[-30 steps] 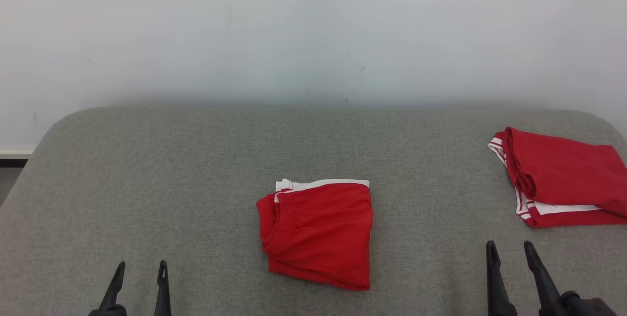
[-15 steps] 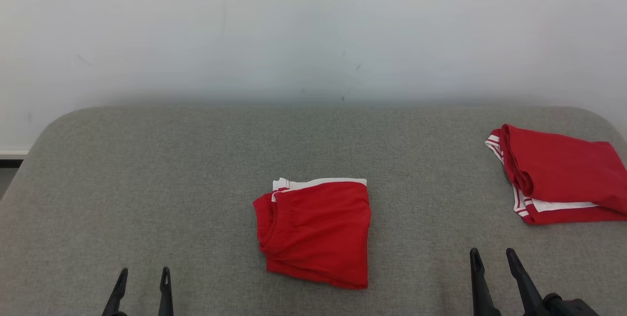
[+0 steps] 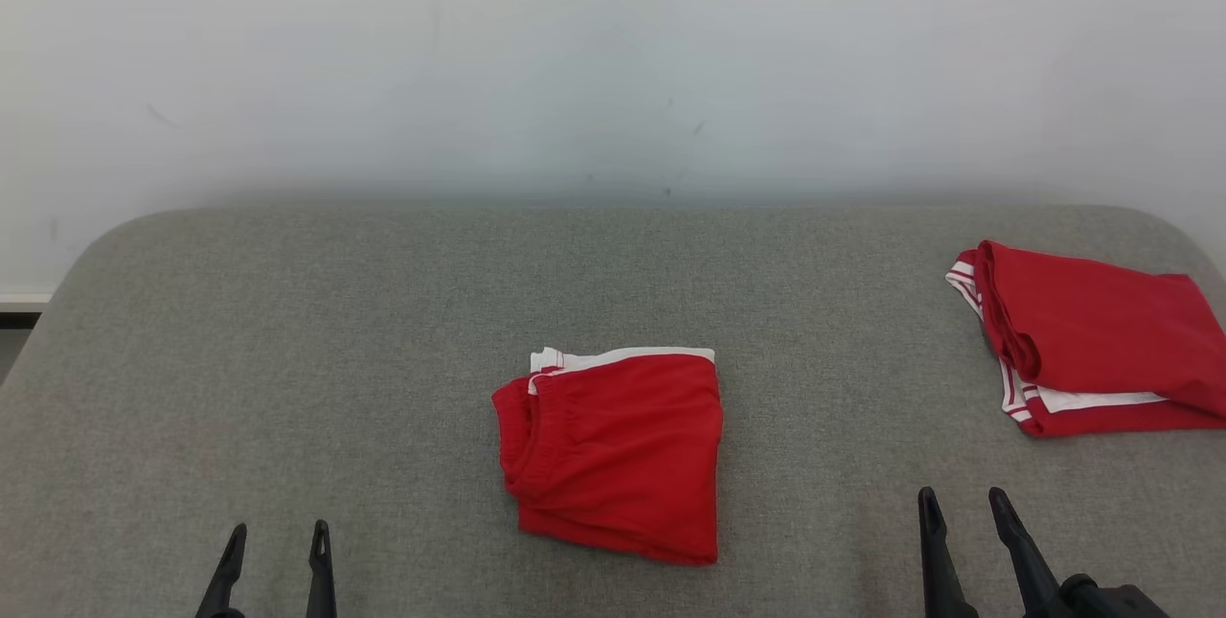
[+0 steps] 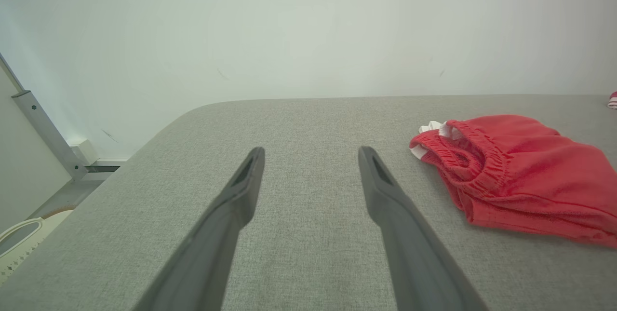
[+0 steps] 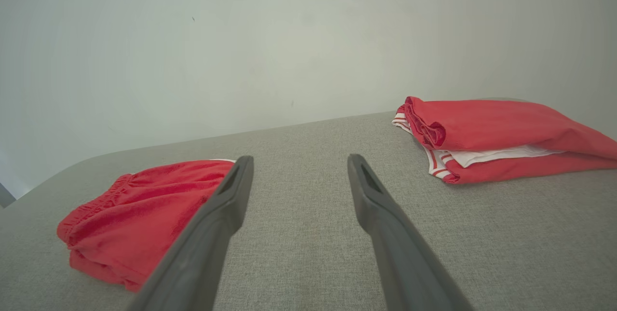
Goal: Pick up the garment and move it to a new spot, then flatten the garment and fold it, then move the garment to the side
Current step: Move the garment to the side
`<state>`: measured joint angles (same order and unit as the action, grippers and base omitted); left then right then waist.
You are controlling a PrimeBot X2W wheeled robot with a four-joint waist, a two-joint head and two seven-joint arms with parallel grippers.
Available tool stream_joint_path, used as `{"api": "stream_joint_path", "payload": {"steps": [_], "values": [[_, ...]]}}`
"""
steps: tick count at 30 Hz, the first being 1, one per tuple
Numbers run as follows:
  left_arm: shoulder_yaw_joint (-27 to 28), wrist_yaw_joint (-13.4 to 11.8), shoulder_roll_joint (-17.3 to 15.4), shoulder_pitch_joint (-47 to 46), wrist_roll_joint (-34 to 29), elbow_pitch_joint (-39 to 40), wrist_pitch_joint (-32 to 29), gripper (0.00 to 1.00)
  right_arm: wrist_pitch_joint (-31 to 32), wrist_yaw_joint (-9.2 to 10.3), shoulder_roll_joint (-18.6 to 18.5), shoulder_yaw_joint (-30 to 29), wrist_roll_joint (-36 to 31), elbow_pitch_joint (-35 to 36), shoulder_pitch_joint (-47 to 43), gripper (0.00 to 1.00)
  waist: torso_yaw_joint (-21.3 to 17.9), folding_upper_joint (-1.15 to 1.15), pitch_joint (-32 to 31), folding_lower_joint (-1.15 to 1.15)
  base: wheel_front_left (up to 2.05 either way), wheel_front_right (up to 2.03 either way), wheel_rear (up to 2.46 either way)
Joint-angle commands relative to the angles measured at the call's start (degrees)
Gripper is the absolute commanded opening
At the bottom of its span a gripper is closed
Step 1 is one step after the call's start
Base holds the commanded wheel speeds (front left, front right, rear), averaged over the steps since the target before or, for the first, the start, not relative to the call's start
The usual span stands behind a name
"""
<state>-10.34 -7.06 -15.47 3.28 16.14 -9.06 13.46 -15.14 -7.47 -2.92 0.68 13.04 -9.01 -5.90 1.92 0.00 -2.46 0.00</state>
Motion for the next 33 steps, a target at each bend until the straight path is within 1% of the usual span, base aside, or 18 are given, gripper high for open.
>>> {"api": "stream_joint_path", "payload": {"steps": [1,14,20,22,27,29,33], "values": [[0.0,-0.2,-0.3,0.1,0.1,0.2,-0.2,1.0,0.0,-0.07,0.0,0.0,0.2,-0.2,0.3,1.0,0.0,0.0,0.0,0.0,0.0,0.0,0.0],[-0.5,-0.5,-0.7,0.0,0.5,0.2,-0.2,1.0,0.0,-0.07,0.0,-0.2,0.1,-0.9,0.2,1.0,0.1,0.0,-0.1,0.0,0.0,0.0,0.0],[-1.0,-0.6,-0.6,-0.5,0.6,0.2,-0.2,1.0,0.0,-0.07,0.0,2.4,0.1,-4.0,2.6,1.0,0.7,0.0,-0.1,0.0,0.0,0.0,0.0],[-1.2,-0.6,-0.5,-0.7,0.6,0.3,-0.3,1.0,0.1,-0.07,0.1,4.1,-0.3,-6.1,4.3,1.0,0.9,0.0,-0.1,0.0,0.0,0.0,0.0],[-1.2,0.0,-0.9,-1.4,1.0,-0.6,0.1,1.0,2.6,-0.07,0.0,8.0,2.8,-13.1,12.4,1.0,2.0,0.0,0.3,0.0,0.0,0.0,0.0],[-1.5,0.2,-0.6,-1.7,1.0,-1.0,0.1,1.0,3.9,-0.07,0.0,9.5,3.5,-16.9,15.8,1.0,2.7,0.0,0.3,0.0,0.0,0.0,0.0],[-2.1,0.4,-0.3,-2.8,0.9,-1.5,0.2,1.0,5.6,-0.07,0.0,12.5,7.8,-25.9,22.9,1.0,4.3,0.0,0.6,0.0,0.0,0.0,0.0]]}}
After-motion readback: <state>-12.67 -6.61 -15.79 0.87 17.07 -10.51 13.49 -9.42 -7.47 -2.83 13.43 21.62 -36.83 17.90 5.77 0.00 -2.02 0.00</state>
